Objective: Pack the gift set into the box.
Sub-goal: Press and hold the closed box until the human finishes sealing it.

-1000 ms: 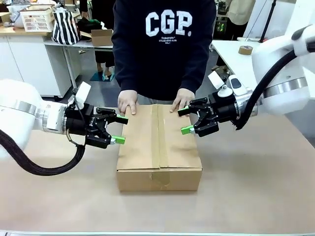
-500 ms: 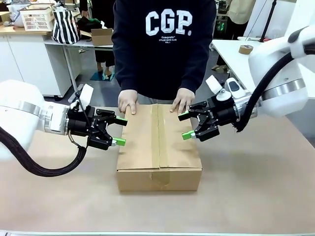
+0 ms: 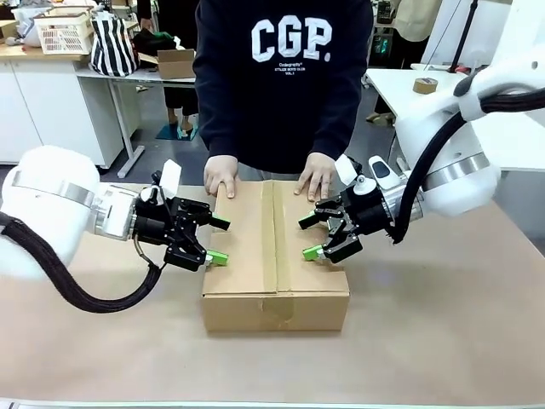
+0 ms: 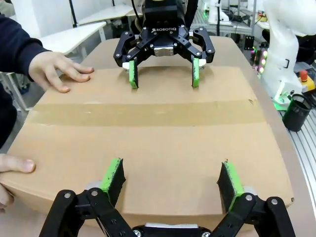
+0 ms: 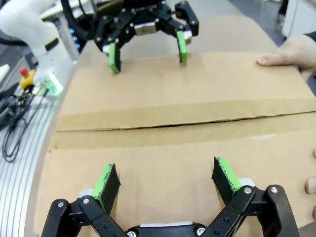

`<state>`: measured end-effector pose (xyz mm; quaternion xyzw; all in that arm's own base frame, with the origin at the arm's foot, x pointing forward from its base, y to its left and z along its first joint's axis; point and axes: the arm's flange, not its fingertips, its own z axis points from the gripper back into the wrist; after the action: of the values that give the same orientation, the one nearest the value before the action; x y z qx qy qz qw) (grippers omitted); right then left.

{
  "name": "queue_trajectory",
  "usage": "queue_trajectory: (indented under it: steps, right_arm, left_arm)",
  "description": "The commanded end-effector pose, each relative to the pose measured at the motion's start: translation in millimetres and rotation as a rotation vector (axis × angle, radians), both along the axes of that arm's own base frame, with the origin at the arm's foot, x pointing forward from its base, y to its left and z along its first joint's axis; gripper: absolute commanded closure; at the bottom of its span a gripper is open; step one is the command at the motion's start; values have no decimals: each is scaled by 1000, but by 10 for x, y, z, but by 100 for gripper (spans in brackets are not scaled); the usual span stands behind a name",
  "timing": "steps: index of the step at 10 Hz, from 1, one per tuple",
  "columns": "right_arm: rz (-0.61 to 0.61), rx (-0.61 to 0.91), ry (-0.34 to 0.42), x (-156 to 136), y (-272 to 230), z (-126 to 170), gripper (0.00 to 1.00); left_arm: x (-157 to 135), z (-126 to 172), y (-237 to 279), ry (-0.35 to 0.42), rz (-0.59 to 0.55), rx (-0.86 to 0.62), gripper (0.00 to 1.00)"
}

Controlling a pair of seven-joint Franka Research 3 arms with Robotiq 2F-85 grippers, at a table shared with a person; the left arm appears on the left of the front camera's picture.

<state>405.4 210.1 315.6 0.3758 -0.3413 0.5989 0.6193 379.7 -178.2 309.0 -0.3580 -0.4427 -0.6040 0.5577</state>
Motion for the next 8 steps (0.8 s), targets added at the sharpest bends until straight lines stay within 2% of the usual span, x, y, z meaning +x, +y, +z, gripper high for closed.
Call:
queue_trajectory:
  steps: [1,6,7,8]
  right_arm:
    - [-26,-19,-21,36,5,-163,0]
    - [-15,-26,-10,43,-15,-184,0]
    - [-8,5,4,25,-4,-9,0]
    - [-8,5,4,25,-4,-9,0]
  left_arm:
    - [26,-51,-34,-28,25,-14,0]
    - [-8,-203,-366,-28,-39,16,0]
    - [-2,-221,-396,-34,-40,32,0]
    - [4,-241,-399,-41,-30,52,0]
